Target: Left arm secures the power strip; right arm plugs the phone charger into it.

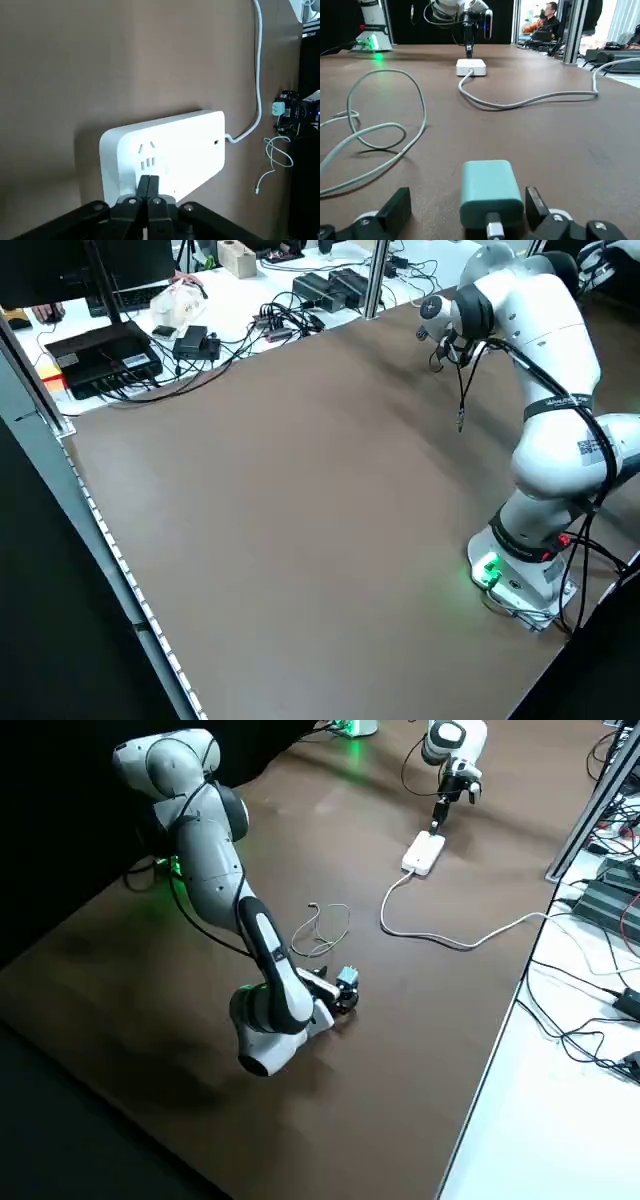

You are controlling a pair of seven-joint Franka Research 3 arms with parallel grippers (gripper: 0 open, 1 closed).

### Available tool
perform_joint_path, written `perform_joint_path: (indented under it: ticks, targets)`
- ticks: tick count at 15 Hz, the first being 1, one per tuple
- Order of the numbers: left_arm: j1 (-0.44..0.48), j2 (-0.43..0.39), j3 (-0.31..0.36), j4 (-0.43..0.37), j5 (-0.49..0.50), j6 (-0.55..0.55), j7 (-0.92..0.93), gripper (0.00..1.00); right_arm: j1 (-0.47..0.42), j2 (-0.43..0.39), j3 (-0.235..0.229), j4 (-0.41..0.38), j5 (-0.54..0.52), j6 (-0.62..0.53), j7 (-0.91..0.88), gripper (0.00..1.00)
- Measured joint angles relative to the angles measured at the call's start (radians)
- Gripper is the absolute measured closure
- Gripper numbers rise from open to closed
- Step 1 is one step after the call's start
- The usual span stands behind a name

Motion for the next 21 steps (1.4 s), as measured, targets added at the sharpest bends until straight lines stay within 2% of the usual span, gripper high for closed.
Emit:
perform_joint_path:
  ticks: [17, 19, 20, 21]
  targets:
    - [-0.006, 0.002, 0.009, 0.001, 0.000, 0.000, 0.037, 0.99, 0.012, 0.006, 0.004, 0.001, 0.024, 0.007, 0.001, 0.00]
    - [-0.006, 0.003, 0.009, 0.002, 0.000, 0.000, 0.031, 0.99, 0.012, 0.006, 0.003, 0.001, 0.024, 0.005, 0.002, 0.03]
    - [-0.006, 0.003, 0.009, 0.003, 0.000, -0.001, 0.029, 0.99, 0.012, 0.006, 0.003, 0.001, 0.024, 0.004, 0.003, 0.15]
    - [-0.006, 0.003, 0.009, 0.003, 0.000, -0.001, 0.024, 0.99, 0.012, 0.006, 0.003, 0.001, 0.024, 0.003, 0.003, 0.15]
